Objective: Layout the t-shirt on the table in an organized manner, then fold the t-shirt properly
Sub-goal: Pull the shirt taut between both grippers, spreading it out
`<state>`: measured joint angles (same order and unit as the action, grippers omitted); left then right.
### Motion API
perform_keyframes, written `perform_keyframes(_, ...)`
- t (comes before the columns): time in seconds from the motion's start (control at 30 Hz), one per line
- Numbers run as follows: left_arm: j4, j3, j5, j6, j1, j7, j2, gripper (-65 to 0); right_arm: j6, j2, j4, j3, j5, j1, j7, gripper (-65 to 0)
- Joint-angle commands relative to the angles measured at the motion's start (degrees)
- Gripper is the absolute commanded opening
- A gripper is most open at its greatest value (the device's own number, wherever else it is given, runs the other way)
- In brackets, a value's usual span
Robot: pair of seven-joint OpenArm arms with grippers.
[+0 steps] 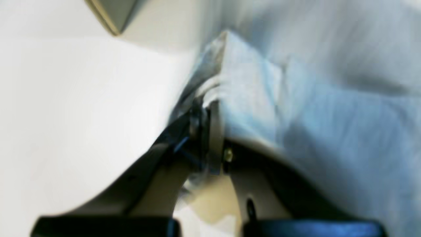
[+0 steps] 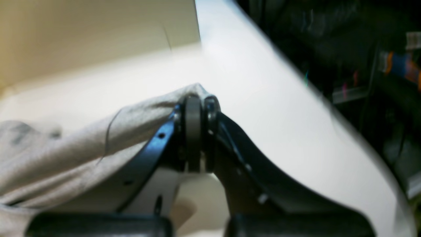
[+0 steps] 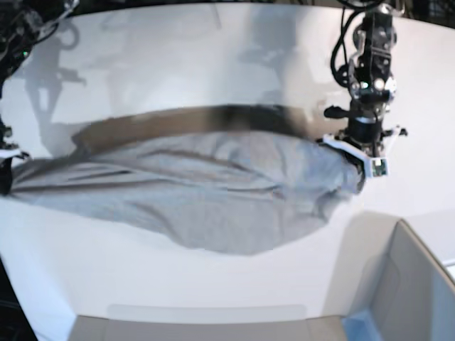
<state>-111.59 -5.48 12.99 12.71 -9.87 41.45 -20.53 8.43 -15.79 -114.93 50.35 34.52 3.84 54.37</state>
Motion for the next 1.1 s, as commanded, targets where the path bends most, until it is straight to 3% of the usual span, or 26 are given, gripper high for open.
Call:
perform_keyframes(0.0,0.0,-0.4,-1.3,0.6,-1.3,-1.4,0.4,-65.0,0.3,-0.8,-0.5,-0.6,1.1,-0.1,-2.7,-65.0)
perform_keyframes(0.2,3.7,-0.7,-1.3,1.0,-6.6,-1.0,2.1,-65.0,0.3,2.7,0.5,-0.6,1.0,4.9,-2.8,-65.0)
perform_keyframes(0.37,3.7,-0.7,-1.3,0.9,-7.3,4.0,1.9,-49.5,0.3,2.8,0.7,-0.7,1.0,6.7,-2.8,-65.0)
perform_keyframes(0.5,3.2,0.0,-1.3,1.1,-7.5,5.0,1.8,-42.1,0.3,2.8,0.7,-0.7,1.0,6.9,-2.8,-65.0)
perform_keyframes(0.87,0.4,12.3,-1.1,1.1,-12.0,7.6,2.3,-41.8,0.3,2.7,0.7,-0.7,0.9,8.6,-2.7,-65.0)
perform_keyframes(1.07,-4.1,20.2,-1.1,0.9,-13.0,8.2,8.3,-41.8,0.3,2.8,0.7,-0.8,0.9,8.6,-2.6,-65.0)
